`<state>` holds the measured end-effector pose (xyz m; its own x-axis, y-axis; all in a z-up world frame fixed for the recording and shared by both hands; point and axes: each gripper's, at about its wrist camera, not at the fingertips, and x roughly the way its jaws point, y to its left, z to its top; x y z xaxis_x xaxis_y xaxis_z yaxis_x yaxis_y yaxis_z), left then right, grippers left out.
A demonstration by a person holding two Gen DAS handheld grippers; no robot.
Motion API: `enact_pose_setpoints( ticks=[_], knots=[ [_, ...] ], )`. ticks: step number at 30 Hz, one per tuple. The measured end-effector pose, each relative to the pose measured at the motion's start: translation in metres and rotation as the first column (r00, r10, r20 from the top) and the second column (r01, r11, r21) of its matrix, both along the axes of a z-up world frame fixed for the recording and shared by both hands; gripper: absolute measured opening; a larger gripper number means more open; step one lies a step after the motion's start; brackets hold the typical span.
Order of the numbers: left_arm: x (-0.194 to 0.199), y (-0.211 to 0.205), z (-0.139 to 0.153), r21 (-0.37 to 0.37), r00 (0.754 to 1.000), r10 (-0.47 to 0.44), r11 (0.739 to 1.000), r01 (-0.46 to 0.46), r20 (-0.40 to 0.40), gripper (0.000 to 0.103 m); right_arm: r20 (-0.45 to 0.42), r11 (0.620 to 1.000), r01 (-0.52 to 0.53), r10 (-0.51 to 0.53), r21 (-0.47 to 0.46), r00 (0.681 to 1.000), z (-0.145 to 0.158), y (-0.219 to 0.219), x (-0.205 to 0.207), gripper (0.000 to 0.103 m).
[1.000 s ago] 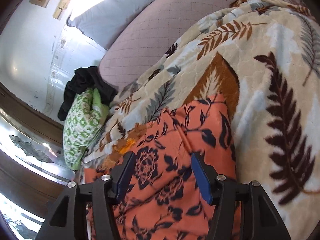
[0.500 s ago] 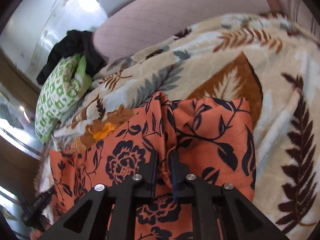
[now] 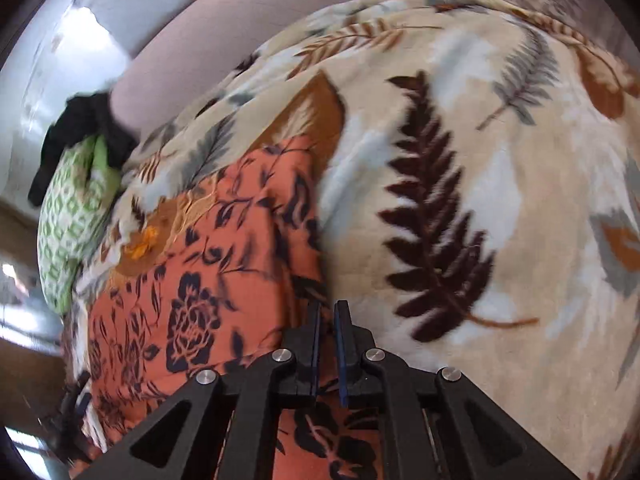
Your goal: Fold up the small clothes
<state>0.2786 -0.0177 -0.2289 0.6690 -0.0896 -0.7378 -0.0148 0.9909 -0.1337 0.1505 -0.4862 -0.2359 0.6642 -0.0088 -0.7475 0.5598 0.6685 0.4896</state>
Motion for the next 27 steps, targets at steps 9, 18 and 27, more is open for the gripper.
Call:
enact_pose_setpoints(
  ticks=[9, 18, 27],
  knots=[
    [0.012, -0.046, -0.036, 0.12, 0.974, -0.161, 0.976, 0.181, -0.159, 0.08, -0.049, 0.963, -0.268, 0.268, -0.007, 0.962, -0.022, 0.059, 0.052, 0.009],
    [-0.046, 0.017, 0.014, -0.008, 0.978, -0.191, 0.982, 0.191, -0.08, 0.08, 0.217, 0.956, -0.289, 0.295, -0.058, 0.931, 0.044, 0.074, -0.037, 0.009],
    [-0.152, 0.097, 0.003, -0.132, 0.947, -0.254, 0.964, 0.231, -0.197, 0.08, 0.188, 0.962, -0.271, 0.26, 0.036, 0.947, 0.038, 0.076, -0.173, 0.081]
  ],
)
